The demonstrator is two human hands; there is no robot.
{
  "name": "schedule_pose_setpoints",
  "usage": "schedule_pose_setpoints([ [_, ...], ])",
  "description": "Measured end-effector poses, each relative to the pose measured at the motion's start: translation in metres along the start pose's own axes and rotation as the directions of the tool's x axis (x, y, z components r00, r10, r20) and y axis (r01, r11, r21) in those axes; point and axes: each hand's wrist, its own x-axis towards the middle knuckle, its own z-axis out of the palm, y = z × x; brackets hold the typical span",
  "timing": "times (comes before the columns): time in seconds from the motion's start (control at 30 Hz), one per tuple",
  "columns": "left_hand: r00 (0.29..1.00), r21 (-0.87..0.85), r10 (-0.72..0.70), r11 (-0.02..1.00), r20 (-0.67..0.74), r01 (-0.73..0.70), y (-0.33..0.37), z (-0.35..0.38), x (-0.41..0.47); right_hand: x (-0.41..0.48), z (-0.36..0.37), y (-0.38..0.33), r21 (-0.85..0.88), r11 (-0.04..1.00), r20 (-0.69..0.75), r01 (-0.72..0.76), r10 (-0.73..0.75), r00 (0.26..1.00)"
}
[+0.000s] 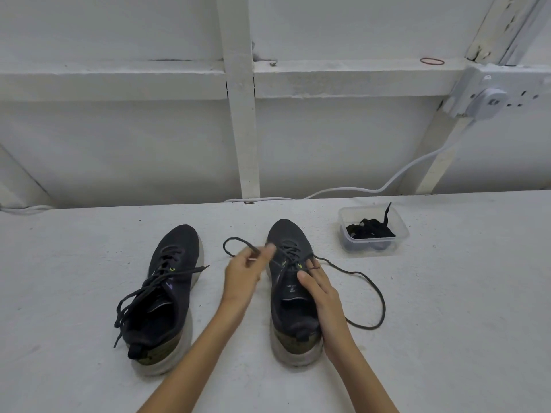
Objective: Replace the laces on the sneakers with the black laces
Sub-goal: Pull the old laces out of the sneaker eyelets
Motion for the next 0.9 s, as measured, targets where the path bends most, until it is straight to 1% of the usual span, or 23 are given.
schedule_pose_setpoints([
  [0.07, 0.995, 0.059, 0.027, 0.998, 0.094, -0.033, -0.010, 0.008, -0.008, -0.001, 0.001, 0.000, 0.000, 1.000, -0.004, 0.009, -0.009, 1.000],
  [0.13, 0.993, 0.117, 0.068, 0.990, 0.097, -0.079, -0.012, 0.008, -0.007, -0.001, 0.001, -0.001, -0.006, 1.000, -0.006, 0.008, -0.008, 1.000],
  [0.2, 0.994, 0.136, 0.110, 0.984, 0.023, -0.112, -0.008, 0.002, -0.001, -0.001, -0.001, -0.002, -0.015, 1.000, 0.003, -0.004, 0.004, 1.000],
  [0.23, 0.993, 0.091, 0.109, 0.990, -0.042, -0.105, -0.004, -0.001, 0.003, -0.001, -0.003, -0.002, -0.019, 1.000, 0.012, -0.009, 0.009, 1.000],
  [0.33, 0.962, -0.176, 0.040, 0.980, -0.268, -0.090, 0.009, -0.016, 0.018, 0.000, -0.005, -0.001, -0.029, 0.999, 0.014, -0.018, 0.019, 1.000],
  [0.37, 0.948, -0.209, 0.032, 0.972, -0.317, -0.103, 0.011, -0.022, 0.022, -0.001, -0.004, -0.001, -0.031, 0.999, 0.013, -0.015, 0.015, 1.000],
  [0.43, 0.937, -0.209, 0.040, 0.971, -0.347, -0.119, 0.012, -0.029, 0.024, -0.001, -0.003, 0.001, -0.054, 0.999, -0.002, -0.003, 0.003, 1.000],
  [0.5, 0.946, -0.241, 0.011, 0.966, -0.323, -0.093, 0.009, -0.028, 0.020, -0.002, -0.003, 0.000, -0.099, 0.995, -0.045, 0.028, -0.032, 0.998],
  [0.57, 0.959, -0.294, -0.061, 0.955, -0.277, -0.024, 0.003, -0.022, 0.011, -0.002, -0.003, -0.001, -0.178, 0.982, -0.081, 0.066, -0.082, 0.993],
  [0.67, 0.975, -0.308, -0.126, 0.949, -0.181, 0.066, -0.008, -0.008, -0.006, 0.001, -0.006, -0.006, -0.311, 0.942, -0.076, 0.124, -0.154, 0.985],
  [0.73, 0.992, -0.294, -0.094, 0.954, -0.080, 0.066, -0.011, 0.003, -0.021, 0.007, -0.009, -0.014, -0.352, 0.927, -0.076, 0.128, -0.165, 0.983],
  [0.8, 1.000, -0.295, -0.025, 0.955, 0.006, 0.026, -0.013, 0.014, -0.033, 0.015, -0.013, -0.020, -0.443, 0.883, -0.045, 0.154, -0.194, 0.980],
  [0.87, 0.995, -0.248, 0.050, 0.968, 0.089, -0.026, -0.016, 0.022, -0.038, 0.024, -0.017, -0.025, -0.582, 0.791, 0.013, 0.188, -0.222, 0.975],
  [0.9, 0.989, -0.178, 0.080, 0.982, 0.127, -0.056, -0.020, 0.024, -0.036, 0.028, -0.018, -0.027, -0.642, 0.741, 0.030, 0.199, -0.235, 0.971],
])
